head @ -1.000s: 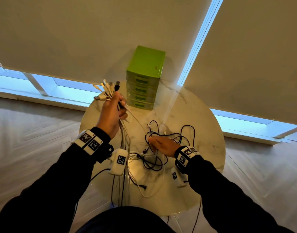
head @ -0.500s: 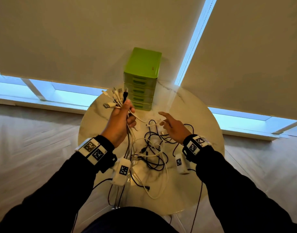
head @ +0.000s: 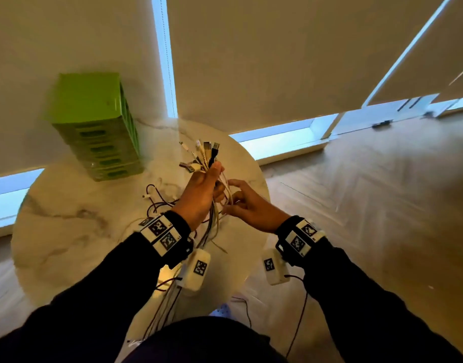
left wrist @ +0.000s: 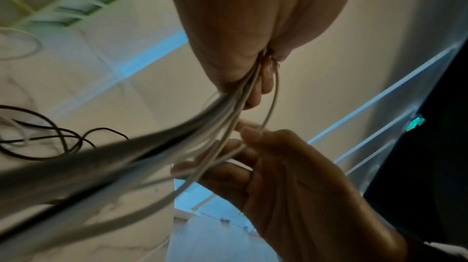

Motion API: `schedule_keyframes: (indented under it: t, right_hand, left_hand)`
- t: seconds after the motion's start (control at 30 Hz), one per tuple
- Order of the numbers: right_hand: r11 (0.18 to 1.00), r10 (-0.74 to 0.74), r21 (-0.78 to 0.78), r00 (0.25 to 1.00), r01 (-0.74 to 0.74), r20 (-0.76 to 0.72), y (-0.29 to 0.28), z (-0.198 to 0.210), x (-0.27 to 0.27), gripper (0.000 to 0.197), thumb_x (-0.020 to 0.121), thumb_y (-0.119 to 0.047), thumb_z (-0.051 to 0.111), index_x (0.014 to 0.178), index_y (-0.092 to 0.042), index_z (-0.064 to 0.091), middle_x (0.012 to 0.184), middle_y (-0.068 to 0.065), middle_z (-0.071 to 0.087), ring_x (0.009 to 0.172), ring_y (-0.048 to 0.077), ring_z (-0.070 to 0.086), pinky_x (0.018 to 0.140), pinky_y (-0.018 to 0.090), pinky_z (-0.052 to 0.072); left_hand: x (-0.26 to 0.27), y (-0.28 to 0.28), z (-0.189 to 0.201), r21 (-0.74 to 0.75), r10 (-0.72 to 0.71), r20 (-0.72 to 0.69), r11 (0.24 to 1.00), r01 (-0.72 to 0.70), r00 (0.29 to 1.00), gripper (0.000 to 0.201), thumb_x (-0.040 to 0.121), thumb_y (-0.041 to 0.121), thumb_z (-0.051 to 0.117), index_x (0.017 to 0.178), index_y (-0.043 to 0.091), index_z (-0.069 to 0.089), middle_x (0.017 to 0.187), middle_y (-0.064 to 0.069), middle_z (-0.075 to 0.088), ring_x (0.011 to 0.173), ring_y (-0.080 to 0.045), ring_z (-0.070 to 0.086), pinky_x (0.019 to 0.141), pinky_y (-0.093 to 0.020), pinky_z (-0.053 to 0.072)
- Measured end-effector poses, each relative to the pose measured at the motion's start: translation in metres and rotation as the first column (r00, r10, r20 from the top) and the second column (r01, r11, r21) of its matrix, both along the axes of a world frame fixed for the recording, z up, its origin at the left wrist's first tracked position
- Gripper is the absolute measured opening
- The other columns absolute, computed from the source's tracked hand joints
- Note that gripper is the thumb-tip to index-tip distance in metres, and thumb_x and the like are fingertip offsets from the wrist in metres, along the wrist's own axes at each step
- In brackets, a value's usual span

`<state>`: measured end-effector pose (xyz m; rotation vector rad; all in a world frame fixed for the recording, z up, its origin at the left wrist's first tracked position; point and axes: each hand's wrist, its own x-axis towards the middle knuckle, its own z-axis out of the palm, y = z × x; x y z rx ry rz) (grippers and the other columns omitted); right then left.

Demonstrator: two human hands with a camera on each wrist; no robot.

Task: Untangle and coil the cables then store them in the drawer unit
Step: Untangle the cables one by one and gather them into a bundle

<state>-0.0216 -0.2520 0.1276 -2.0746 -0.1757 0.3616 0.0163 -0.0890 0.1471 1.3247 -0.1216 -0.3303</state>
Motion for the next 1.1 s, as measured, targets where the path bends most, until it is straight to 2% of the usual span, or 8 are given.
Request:
schedule_keyframes:
  t: [0.13, 0.3, 0.43, 0.53, 0.7, 0.83, 0.97, 1.1]
  right_hand:
    - [0.983, -0.185, 0.018, 0.979, 0.185, 0.085, -0.028, 0.004, -0.018, 0.039, 0.105, -0.040, 0.043, 0.140, -0.026, 0.032, 0.087, 0.016, 0.061, 0.073, 0.014, 0.068, 0.080, 0.037, 0.057]
    - [0.915, -0.383, -0.053, 0.901, 0.401, 0.202, -0.073, -0.006, -0.030, 0.024, 0.107, -0.042, 0.034, 0.114, -0.032, 0.054, 0.070, -0.005, 0.049, 0.056, 0.010, 0.043, 0.059, 0.027, 0.041]
    - [0.768, -0.348, -0.559, 0.936, 0.311, 0.043, -0.122, -0.061, -0.039, 0.024, 0.107, -0.031, 0.038, 0.111, -0.025, 0.061, 0.113, 0.006, 0.066, 0.103, 0.025, 0.063, 0.091, 0.040, 0.048]
    - [0.663, -0.354, -0.743, 0.913, 0.093, -0.202, -0.114, -0.076, -0.046, 0.042, 0.100, -0.032, 0.046, 0.142, -0.031, 0.046, 0.151, 0.009, 0.041, 0.134, 0.032, 0.047, 0.110, 0.046, 0.038]
    - [0.994, -0.010, -0.112, 0.982, -0.012, -0.189, -0.032, -0.039, -0.039, 0.060, 0.094, -0.020, 0.056, 0.150, -0.026, 0.037, 0.151, 0.003, 0.046, 0.138, 0.019, 0.043, 0.113, 0.038, 0.037]
    - [0.993, -0.053, 0.099, 0.993, 0.064, -0.108, -0.004, -0.014, -0.033, 0.022, 0.102, -0.026, 0.054, 0.120, -0.015, 0.060, 0.110, 0.009, 0.067, 0.098, 0.017, 0.064, 0.094, 0.035, 0.052]
    - [0.977, -0.211, 0.069, 0.970, 0.203, 0.122, -0.011, 0.002, -0.032, 0.024, 0.106, -0.033, 0.042, 0.094, -0.018, 0.055, 0.081, -0.009, 0.058, 0.069, 0.001, 0.053, 0.067, 0.023, 0.051]
    - [0.878, -0.477, 0.083, 0.849, 0.471, 0.227, -0.041, -0.002, -0.021, 0.032, 0.108, -0.034, 0.038, 0.085, -0.014, 0.049, 0.069, -0.001, 0.051, 0.062, 0.012, 0.045, 0.060, 0.031, 0.042]
  left_hand:
    - [0.003, -0.020, 0.004, 0.058, -0.071, 0.013, 0.996, 0.071, 0.997, 0.028, 0.108, 0.031, 0.041, 0.091, 0.015, 0.055, 0.069, -0.001, 0.032, 0.053, -0.010, 0.031, 0.053, -0.029, 0.026]
    - [0.013, -0.017, 0.005, 0.000, -0.062, -0.063, 0.998, 0.062, 0.996, 0.031, 0.109, 0.029, 0.038, 0.086, 0.015, 0.052, 0.073, 0.004, 0.039, 0.052, -0.007, 0.028, 0.049, -0.023, 0.026]
    - [0.012, -0.011, 0.011, -0.165, -0.117, -0.140, 0.982, 0.093, 0.983, 0.029, 0.109, 0.026, 0.037, 0.087, 0.013, 0.049, 0.070, 0.007, 0.043, 0.050, -0.006, 0.028, 0.048, -0.020, 0.024]
    - [0.009, -0.012, 0.010, -0.222, -0.119, -0.174, 0.972, 0.079, 0.977, 0.028, 0.109, 0.026, 0.037, 0.088, 0.012, 0.050, 0.070, 0.006, 0.044, 0.050, -0.006, 0.030, 0.048, -0.020, 0.026]
    - [0.011, -0.017, 0.003, -0.260, -0.083, -0.203, 0.965, 0.028, 0.976, 0.028, 0.108, 0.026, 0.038, 0.088, 0.012, 0.052, 0.070, 0.005, 0.044, 0.051, -0.006, 0.033, 0.049, -0.020, 0.030]
    - [0.017, -0.016, -0.001, -0.211, -0.025, -0.190, 0.977, -0.016, 0.982, 0.028, 0.108, 0.026, 0.040, 0.088, 0.011, 0.054, 0.070, 0.004, 0.046, 0.055, -0.008, 0.042, 0.052, -0.022, 0.039]
    - [0.023, -0.009, -0.004, -0.008, 0.062, -0.105, 0.998, -0.063, 0.993, 0.031, 0.108, 0.032, 0.041, 0.091, 0.012, 0.057, 0.074, 0.000, 0.054, 0.066, -0.011, 0.062, 0.059, -0.024, 0.054]
    - [0.029, -0.004, -0.009, 0.026, 0.099, -0.088, 0.995, -0.097, 0.991, 0.033, 0.108, 0.034, 0.039, 0.087, 0.013, 0.055, 0.071, 0.003, 0.047, 0.055, -0.007, 0.046, 0.050, -0.021, 0.040]
